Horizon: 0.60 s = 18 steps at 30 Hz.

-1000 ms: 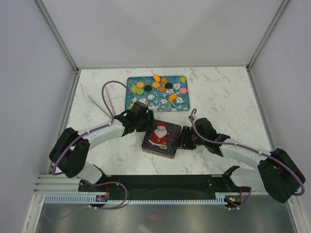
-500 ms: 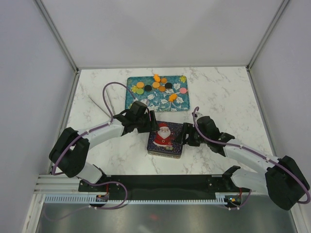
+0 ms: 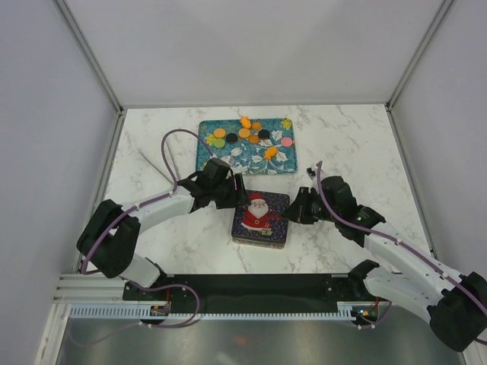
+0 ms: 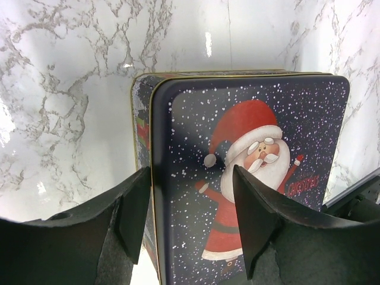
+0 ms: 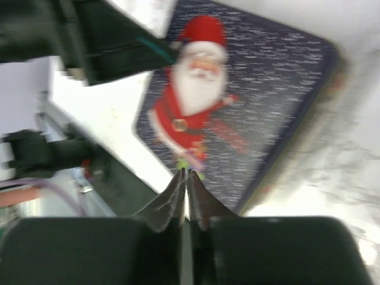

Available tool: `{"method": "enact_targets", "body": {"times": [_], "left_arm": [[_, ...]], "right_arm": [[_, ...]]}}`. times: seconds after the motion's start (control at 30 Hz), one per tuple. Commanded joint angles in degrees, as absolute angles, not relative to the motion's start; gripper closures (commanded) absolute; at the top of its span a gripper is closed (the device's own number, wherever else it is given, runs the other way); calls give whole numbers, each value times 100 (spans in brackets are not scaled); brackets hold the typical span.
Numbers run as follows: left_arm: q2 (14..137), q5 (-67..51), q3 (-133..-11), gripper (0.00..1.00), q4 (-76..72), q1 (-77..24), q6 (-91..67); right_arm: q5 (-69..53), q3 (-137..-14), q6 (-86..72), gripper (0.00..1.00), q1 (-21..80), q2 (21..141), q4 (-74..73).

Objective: Pack the cookies

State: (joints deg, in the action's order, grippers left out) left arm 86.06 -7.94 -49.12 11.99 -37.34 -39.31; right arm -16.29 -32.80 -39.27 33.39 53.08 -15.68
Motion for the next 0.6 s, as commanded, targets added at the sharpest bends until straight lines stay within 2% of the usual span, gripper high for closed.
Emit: {"method": "enact_targets", "body": {"times": [0.0, 0.07, 0.23, 0.33, 0.43, 0.57], "left_arm": [[8543, -949, -5115, 36, 1090, -3727, -3858], [8543, -949, -5124, 36, 1090, -3727, -3858], [8552, -958, -5150, 36, 1107, -3727, -3858], [8596, -984, -5159, 36, 1108, -3727, -3867], [8613, -976, -5168, 36, 1107, -3727, -3867], [8683, -1011, -5212, 36, 1108, -3727, -3876]], "right_arm": [[-2931, -3700, -4095, 93, 3349, 5519, -951], [-3067, -3779, -4131, 100, 3366, 5703, -616], [-3576, -3429, -4638, 100, 3375, 5879, 540], [-3621, -2806, -4833, 100, 3384, 6064, 1281], [-3604, -1552, -5211, 100, 3384, 6283, 2423], [-3646, -801, -5395, 100, 3384, 7432, 3723]]}}
